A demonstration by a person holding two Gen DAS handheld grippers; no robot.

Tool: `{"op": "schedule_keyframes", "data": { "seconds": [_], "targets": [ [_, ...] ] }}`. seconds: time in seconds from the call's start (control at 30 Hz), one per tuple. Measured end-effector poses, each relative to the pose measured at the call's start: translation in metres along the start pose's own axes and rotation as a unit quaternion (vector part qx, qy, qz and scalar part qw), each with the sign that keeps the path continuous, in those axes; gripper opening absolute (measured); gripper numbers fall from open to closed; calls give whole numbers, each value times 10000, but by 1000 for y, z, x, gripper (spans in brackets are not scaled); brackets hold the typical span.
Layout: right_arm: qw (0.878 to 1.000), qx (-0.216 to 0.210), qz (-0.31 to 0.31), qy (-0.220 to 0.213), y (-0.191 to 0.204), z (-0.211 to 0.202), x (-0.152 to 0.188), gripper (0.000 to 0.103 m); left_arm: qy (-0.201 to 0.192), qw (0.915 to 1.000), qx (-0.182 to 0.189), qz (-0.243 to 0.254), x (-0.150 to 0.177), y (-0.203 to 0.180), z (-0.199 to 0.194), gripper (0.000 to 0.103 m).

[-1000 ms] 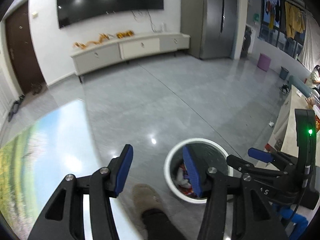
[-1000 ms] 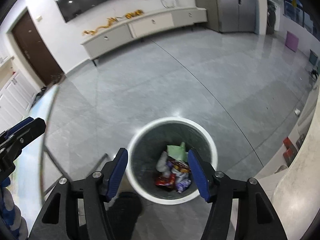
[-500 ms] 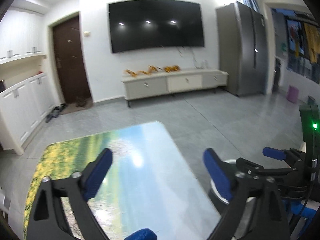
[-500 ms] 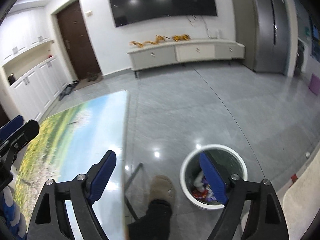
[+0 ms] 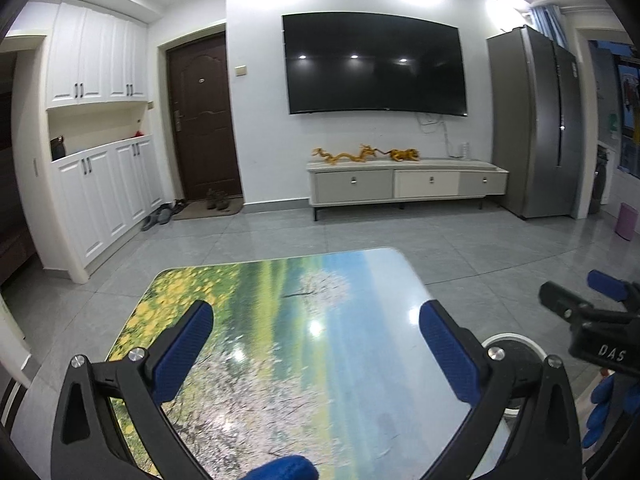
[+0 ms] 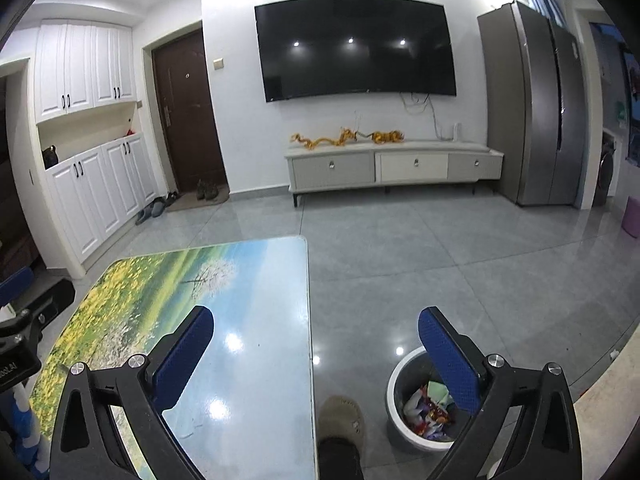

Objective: Collect trash

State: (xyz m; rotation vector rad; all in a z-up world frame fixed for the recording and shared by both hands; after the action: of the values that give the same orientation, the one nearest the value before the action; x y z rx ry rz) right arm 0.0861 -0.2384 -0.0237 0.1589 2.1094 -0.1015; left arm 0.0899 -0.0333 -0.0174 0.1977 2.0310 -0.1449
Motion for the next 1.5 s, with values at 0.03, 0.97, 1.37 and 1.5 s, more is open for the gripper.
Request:
{"op": "schedule_keyframes", "data": {
  "seconds": [0.03,0.97,1.37,1.5],
  "targets": [
    [10000,41,25,-35,1,1,1,103,26,10000,-33,-21,3,4,1,103],
    [9992,323,9,-238,10,-1,24,103,95,9974,-587,-415,25,55,-2,103],
    [9987,434,-70,-263,6,0,26,103,171,9976,-537,-399,30,52,2,103],
    [9980,539,-103,-329,5,-2,25,103,158,9976,-552,-389,31,53,2,103]
  ]
}}
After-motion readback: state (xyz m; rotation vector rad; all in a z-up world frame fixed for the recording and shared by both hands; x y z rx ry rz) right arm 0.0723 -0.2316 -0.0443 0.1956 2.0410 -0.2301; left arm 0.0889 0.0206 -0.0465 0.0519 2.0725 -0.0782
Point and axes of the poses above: each gripper's, at about its wrist camera, not at the fingertips, and z roughly the way its jaws point, y to its left, x to its underside, the point moved 9 cm from there along z, roughly the way its jaws point, and after that the axes turned 9 degrees about x, right-handed, at the moved point
